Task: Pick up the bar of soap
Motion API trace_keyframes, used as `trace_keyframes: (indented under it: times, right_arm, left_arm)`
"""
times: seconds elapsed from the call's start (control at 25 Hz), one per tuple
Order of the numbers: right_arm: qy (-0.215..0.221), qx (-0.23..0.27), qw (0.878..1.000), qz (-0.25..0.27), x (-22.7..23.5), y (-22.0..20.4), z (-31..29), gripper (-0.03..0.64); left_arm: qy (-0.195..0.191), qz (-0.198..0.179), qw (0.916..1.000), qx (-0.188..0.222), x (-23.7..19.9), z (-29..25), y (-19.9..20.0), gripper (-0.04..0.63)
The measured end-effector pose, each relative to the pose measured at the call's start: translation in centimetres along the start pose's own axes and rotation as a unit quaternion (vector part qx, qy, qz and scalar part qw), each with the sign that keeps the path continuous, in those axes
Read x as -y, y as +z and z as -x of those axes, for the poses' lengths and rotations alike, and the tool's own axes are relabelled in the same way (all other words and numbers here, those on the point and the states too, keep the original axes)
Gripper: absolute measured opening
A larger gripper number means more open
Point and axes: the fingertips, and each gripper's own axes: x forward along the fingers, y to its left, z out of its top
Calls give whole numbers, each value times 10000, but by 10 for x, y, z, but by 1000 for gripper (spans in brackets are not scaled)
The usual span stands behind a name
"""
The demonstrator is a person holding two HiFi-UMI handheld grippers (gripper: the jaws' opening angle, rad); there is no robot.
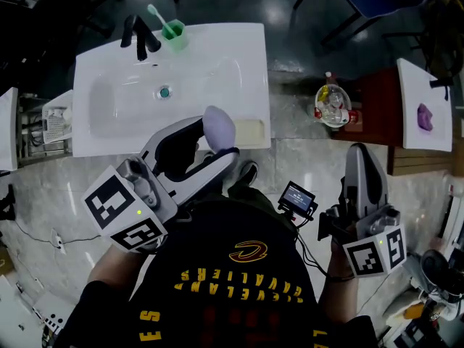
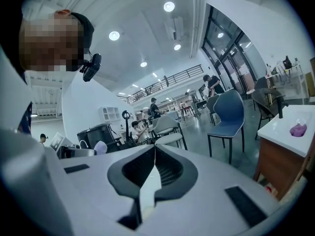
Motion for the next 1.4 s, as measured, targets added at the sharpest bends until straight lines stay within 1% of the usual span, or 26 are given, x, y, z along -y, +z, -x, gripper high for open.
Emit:
trace_keyframes:
  times: [0.4, 1.4]
  right_arm:
    - [9, 36, 10000, 13, -1, 0, 0, 17]
    - [22, 31, 10000, 48, -5, -6, 1, 17]
  left_arm:
    - [-78, 132, 9998, 137, -1, 3, 6, 265]
    - [-189, 139, 9997, 80, 0, 4, 1, 265]
